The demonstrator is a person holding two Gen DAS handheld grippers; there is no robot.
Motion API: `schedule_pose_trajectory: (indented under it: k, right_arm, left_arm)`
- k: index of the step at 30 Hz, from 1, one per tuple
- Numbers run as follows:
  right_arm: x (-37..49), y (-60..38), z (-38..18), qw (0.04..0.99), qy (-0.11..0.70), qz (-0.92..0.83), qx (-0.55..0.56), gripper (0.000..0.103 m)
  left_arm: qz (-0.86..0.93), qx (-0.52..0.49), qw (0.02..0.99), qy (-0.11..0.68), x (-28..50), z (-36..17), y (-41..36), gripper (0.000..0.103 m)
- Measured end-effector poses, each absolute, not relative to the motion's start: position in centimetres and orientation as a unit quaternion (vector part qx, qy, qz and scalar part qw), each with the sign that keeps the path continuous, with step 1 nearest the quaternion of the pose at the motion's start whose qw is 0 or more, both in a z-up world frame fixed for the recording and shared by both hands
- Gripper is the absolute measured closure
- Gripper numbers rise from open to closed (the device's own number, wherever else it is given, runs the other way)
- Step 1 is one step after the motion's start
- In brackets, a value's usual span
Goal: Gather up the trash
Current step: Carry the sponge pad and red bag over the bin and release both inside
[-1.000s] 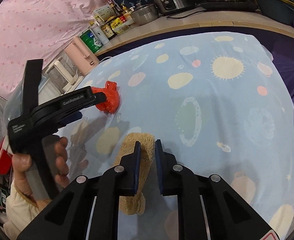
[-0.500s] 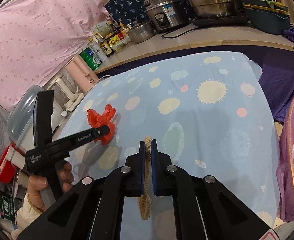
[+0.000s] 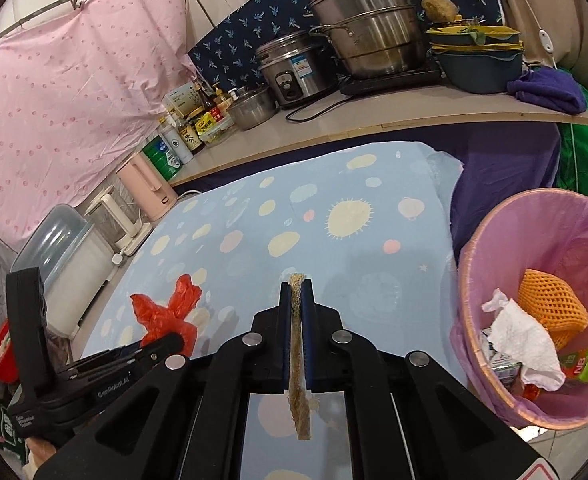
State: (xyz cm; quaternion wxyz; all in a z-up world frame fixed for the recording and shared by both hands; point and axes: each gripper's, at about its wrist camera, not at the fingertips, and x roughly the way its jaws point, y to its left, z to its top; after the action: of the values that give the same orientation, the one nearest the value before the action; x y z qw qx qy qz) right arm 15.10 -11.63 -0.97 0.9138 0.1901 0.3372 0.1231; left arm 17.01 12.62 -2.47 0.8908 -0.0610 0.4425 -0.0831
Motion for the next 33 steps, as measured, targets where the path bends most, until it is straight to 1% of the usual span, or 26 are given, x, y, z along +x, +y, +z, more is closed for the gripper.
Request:
schedule_pose_trajectory:
  k: [7,19,33]
  right_arm:
    - [12.3,-15.6,-0.1,0.922,0.317,0.088,0.204,0.097]
    - [8.2,-22.5,0.8,0.929,0.284,0.039,0.235,0.097]
    - [6.9,-30.4,0.7,0.932,0.253,-0.030,0.259,0.097]
  left_arm:
    - [-0.123,-0.047,0.887,0.443,13.8,-1.6,8.0,0.075]
    - [-0.183,-0.010,0.881,0.435,10.6,0.1,0.1,0.075]
    - [-0.250,0.010,0.865,0.434,12.1,0.6,-8.6,0.075]
